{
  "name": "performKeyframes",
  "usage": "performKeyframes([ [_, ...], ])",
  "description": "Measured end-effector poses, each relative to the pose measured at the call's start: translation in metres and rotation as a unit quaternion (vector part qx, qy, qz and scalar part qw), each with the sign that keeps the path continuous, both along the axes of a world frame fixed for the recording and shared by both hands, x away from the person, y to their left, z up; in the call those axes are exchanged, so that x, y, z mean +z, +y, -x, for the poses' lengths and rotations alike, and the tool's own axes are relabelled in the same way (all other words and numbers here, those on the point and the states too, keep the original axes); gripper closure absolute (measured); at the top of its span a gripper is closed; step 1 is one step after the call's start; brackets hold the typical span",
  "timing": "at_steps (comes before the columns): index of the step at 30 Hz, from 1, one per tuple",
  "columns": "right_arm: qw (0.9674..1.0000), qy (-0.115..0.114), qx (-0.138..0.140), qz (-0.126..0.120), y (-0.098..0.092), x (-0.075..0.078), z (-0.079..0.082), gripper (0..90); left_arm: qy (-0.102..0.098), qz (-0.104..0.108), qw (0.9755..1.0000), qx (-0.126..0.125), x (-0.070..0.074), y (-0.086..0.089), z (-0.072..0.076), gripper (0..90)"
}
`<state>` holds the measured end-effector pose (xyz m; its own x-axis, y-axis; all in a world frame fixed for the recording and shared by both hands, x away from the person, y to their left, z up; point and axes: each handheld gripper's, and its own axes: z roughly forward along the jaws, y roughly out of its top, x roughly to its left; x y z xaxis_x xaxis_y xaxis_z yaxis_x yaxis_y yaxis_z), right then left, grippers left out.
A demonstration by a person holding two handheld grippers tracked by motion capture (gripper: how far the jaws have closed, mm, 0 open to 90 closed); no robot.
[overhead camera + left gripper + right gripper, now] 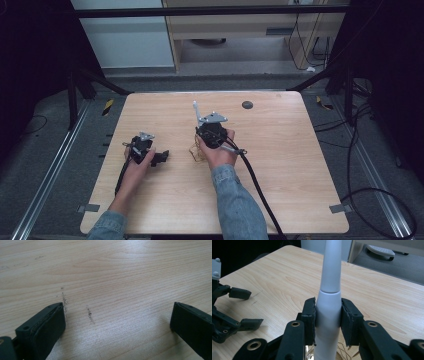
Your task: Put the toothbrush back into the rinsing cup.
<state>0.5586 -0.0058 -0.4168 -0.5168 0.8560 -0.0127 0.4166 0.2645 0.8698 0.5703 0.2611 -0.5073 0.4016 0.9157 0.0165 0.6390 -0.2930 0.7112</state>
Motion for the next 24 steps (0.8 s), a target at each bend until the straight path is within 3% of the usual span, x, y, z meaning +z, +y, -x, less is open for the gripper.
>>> performKeyframes([
  [24,0.9999,0.015,0.002,0.007,0.0034,0.0010,-0.0085,66.8,0.000,0.000,1.0000,-0.001,0.0001,0.0001,-0.0002,0.0],
])
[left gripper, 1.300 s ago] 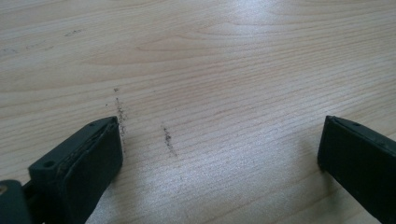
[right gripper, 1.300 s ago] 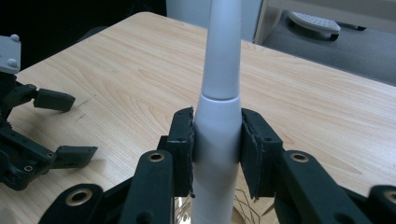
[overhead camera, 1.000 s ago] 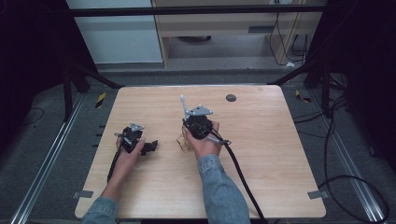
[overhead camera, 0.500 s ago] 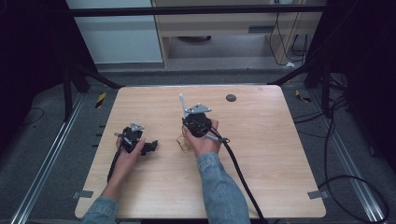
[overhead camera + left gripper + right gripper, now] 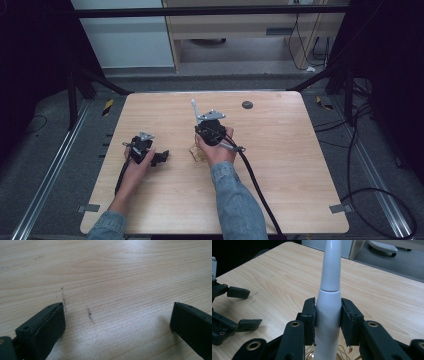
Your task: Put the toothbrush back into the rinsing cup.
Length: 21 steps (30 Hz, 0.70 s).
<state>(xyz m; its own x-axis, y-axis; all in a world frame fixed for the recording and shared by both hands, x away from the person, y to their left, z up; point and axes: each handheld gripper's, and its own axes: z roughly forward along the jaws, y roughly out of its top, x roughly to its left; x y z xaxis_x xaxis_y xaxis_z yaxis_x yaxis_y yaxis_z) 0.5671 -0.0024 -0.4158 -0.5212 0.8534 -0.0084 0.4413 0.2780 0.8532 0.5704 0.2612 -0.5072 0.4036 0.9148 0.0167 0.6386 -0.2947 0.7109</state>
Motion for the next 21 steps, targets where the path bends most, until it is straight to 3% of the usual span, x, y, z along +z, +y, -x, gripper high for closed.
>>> performKeyframes([
  [21,1.0000,0.004,0.005,0.004,0.0016,0.0007,-0.0005,64.4,0.000,0.000,1.0000,-0.001,0.0000,0.0000,-0.0001,0.0],
])
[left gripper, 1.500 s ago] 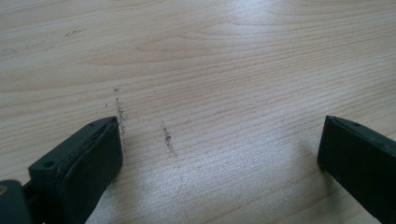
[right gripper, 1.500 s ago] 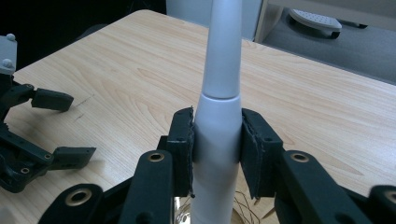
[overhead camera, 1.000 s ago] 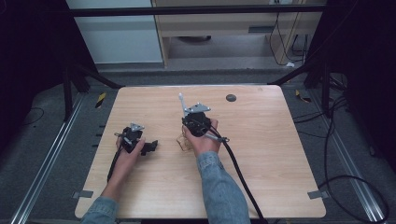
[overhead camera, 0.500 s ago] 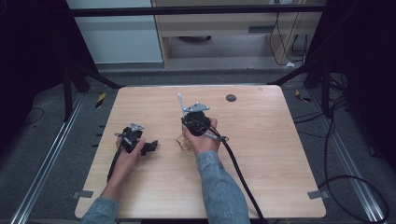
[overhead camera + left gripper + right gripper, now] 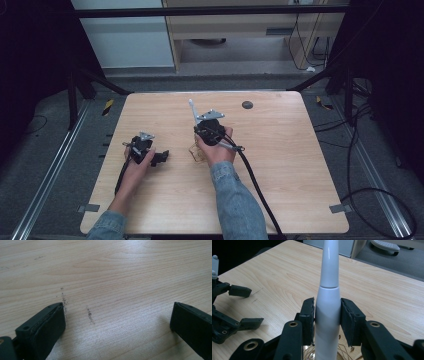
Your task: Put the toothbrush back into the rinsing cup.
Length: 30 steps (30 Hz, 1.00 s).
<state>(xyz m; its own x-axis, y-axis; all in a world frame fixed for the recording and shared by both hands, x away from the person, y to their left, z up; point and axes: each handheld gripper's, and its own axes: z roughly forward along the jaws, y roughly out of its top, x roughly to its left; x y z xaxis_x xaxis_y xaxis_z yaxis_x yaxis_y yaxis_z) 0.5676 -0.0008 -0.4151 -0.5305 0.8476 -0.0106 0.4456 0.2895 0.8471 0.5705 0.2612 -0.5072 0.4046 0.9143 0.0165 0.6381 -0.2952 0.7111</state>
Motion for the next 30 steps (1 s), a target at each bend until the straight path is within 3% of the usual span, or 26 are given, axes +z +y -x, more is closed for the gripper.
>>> performKeyframes([
  [30,0.9998,-0.005,0.002,0.017,-0.0032,0.0083,0.0070,59.9,0.000,0.000,1.0000,-0.001,0.0000,0.0001,-0.0001,0.0],
])
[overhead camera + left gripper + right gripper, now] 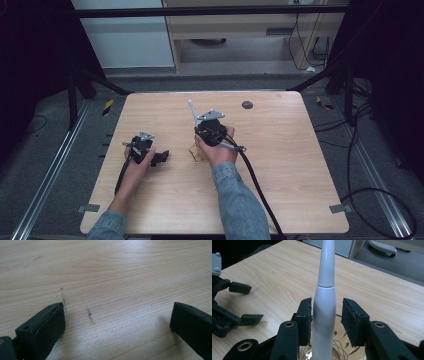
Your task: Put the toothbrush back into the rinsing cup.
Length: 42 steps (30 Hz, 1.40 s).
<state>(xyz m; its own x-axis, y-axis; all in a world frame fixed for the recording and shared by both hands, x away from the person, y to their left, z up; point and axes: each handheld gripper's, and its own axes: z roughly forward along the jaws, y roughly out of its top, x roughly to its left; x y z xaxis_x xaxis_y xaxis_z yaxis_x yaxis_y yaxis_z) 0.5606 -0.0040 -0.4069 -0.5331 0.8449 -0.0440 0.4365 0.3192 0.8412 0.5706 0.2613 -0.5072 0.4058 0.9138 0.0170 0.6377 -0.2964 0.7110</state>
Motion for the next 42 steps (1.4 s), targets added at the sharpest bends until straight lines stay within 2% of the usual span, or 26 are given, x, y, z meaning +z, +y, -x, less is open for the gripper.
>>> performKeyframes([
  [21,1.0000,-0.001,0.002,0.008,-0.007,0.010,0.009,58.8,0.000,0.000,1.0000,0.000,0.000,0.000,0.000,0.0],
  [27,1.0000,-0.004,-0.002,0.007,-0.011,0.013,0.011,54.7,0.000,0.000,1.0000,0.000,0.000,0.000,0.000,0.0],
  [33,0.9999,-0.005,-0.010,0.007,-0.013,0.016,0.013,42.5,0.000,0.000,1.0000,0.000,0.000,0.000,0.000,0.0],
  [37,0.9999,0.006,-0.010,-0.011,-0.015,0.019,0.013,32.6,0.000,0.000,1.0000,0.000,0.000,0.000,0.000,0.0],
  [42,0.9998,0.005,-0.008,-0.017,-0.017,0.021,0.014,22.7,-0.001,0.002,1.0000,0.001,0.000,0.000,0.000,0.0],
])
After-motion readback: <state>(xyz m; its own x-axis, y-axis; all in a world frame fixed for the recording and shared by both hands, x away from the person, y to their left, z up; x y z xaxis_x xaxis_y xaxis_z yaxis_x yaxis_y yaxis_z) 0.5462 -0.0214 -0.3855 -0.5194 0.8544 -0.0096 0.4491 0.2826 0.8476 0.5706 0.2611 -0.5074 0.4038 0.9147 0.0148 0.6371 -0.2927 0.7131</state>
